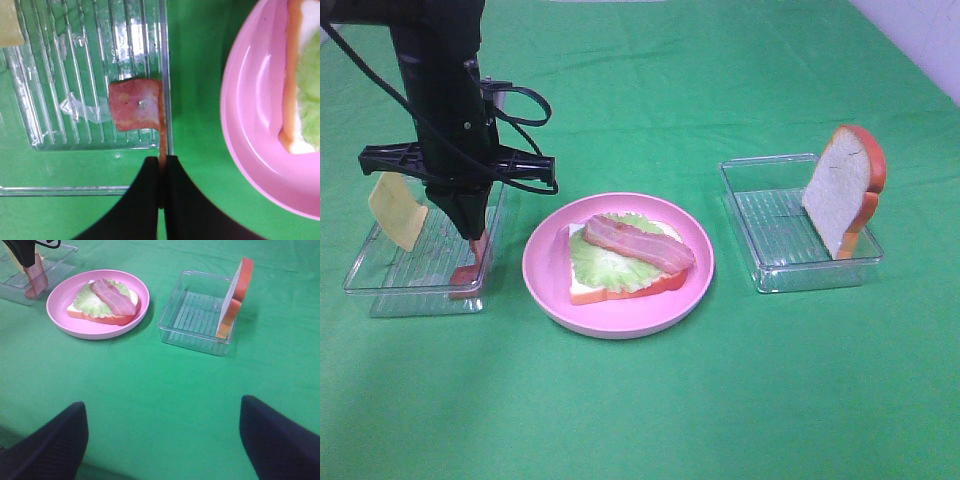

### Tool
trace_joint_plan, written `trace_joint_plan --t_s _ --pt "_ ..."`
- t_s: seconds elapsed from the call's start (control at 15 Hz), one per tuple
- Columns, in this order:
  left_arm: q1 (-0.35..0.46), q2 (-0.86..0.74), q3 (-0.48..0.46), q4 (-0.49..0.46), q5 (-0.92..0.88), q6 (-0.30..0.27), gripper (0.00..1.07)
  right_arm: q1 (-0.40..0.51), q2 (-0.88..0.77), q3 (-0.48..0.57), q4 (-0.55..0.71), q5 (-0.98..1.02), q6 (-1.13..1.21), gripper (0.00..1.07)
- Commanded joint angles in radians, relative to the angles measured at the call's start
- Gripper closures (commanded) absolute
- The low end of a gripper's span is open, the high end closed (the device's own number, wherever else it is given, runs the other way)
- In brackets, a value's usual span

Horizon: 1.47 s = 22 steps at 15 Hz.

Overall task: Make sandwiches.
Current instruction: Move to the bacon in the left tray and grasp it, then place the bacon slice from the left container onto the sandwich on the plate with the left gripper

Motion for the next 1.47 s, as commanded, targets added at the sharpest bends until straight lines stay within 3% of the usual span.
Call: trace_joint_plan --t_s 0.07,0.6,0.8,1.27,1.33,1.47 --pt "-0.003 0.004 0.008 0.007 -0.003 0.002 1.07 0.003 -0.023 0.003 -0.006 -0.001 0.008 0.31" --pt "-0.003 -0.103 -0.029 -0.032 -0.005 0.039 1.07 0.003 -0.023 0.003 -0.006 -0.001 0.008 0.31" --pt "-0.003 -0.151 -0.066 -0.117 -0.030 0.086 1.07 0.003 -0.023 0.003 -0.006 -0.001 0.008 0.31" --pt "-0.003 -0.148 -0.087 -0.626 -0.228 0.393 1.07 0.003 -0.023 0.003 -0.006 -0.001 0.008 0.31" --pt "-0.005 -0.112 -0.087 -0.774 -0.235 0.487 1.07 0.003 -0.023 0.003 -0.006 -0.001 0.008 0.31" --pt "-0.015 -0.064 -0.087 -0.876 -0.240 0.539 1.07 0.003 -0.023 0.003 -0.006 -0.001 0.008 0.31"
